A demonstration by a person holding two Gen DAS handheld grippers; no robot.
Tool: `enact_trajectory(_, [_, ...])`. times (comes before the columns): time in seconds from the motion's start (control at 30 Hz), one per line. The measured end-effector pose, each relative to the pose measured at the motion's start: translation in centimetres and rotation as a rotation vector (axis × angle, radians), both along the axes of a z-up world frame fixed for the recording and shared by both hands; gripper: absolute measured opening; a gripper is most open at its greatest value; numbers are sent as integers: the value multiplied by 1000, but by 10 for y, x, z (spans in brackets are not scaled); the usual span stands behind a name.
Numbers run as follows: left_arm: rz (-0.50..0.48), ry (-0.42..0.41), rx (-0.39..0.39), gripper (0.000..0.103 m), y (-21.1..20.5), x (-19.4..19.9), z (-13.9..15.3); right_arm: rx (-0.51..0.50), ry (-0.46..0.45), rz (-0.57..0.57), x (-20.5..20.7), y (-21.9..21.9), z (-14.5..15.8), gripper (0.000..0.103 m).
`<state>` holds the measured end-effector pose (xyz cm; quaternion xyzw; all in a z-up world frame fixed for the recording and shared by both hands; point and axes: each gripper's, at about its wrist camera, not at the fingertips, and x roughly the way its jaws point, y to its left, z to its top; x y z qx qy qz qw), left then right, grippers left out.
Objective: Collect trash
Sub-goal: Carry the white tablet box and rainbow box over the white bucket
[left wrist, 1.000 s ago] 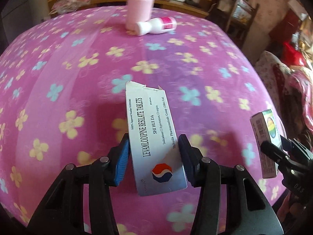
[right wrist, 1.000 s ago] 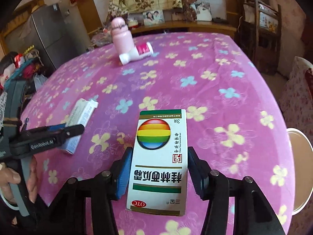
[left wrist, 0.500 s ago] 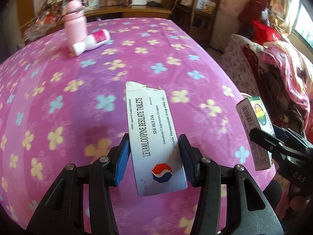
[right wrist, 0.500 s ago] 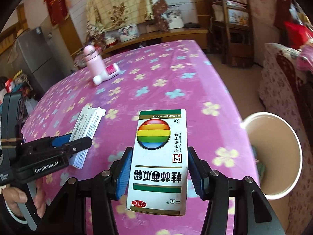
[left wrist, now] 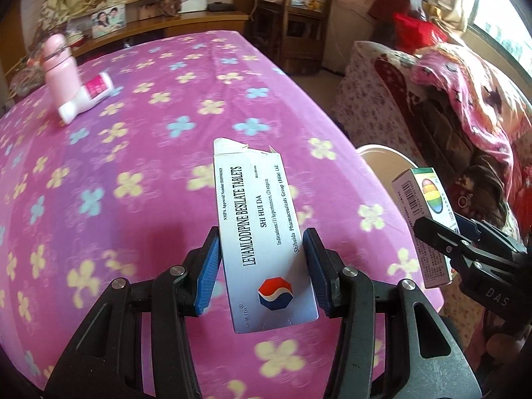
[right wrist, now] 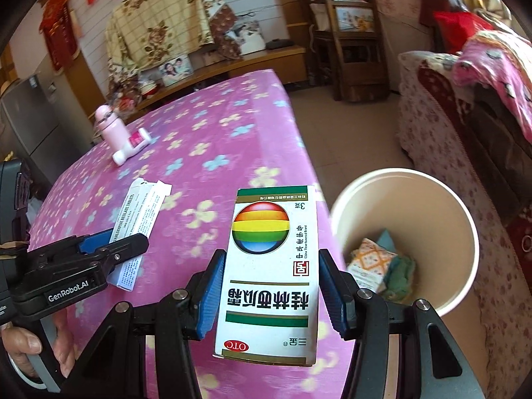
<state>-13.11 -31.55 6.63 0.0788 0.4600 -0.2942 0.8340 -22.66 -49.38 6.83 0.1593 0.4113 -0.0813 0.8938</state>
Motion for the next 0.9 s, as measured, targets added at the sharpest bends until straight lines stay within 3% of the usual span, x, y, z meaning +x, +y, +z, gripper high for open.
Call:
enact_trajectory(0.53, [-140,69,-42,47,-98,-10,-9,23,59,-202,-28,-101,-31,52])
enact_trajectory(0.9, [-159,76,-21,47,-123,-11,-19,39,68,-214,-30,-111,-40,52])
